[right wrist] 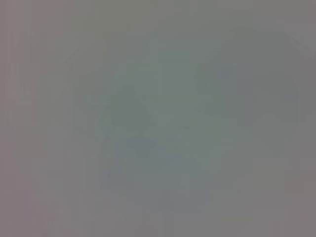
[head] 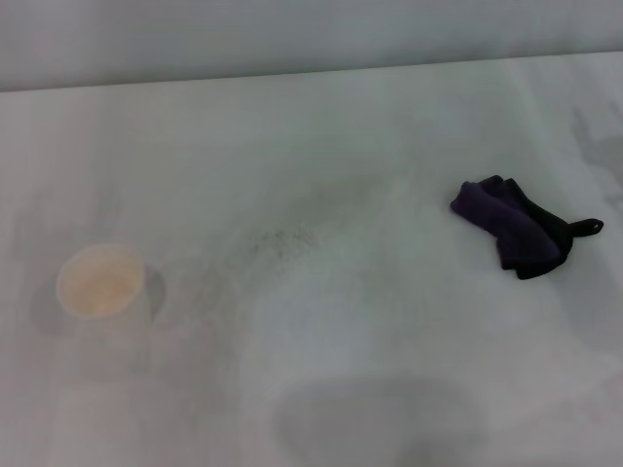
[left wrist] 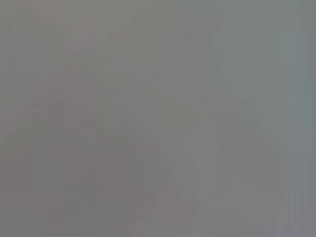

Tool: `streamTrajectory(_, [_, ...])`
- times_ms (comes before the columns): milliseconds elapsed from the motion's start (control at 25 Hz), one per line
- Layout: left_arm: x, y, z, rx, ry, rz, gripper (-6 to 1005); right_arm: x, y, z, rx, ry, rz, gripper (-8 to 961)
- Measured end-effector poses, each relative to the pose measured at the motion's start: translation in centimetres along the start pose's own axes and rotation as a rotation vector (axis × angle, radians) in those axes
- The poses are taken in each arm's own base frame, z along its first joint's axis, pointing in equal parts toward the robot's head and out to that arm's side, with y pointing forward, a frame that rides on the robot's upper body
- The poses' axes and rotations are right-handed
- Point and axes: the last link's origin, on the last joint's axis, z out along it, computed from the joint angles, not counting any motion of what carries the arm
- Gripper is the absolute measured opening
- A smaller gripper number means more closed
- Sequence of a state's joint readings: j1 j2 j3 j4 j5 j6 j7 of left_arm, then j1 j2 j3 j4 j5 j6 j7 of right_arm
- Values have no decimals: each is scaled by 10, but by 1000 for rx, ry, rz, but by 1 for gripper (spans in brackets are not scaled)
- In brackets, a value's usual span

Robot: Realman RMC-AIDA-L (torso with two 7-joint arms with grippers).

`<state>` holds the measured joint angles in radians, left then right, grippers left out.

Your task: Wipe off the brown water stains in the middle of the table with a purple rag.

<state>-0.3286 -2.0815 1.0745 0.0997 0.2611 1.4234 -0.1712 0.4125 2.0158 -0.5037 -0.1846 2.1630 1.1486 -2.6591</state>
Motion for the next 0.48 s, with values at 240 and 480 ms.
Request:
streamTrajectory(240, [1, 1, 4, 13, 6, -10, 892, 2, -5, -1, 28, 12, -33, 578])
streamTrajectory(480, [2, 5, 6, 3, 14, -13, 892, 1, -6, 0, 35, 11, -57, 578])
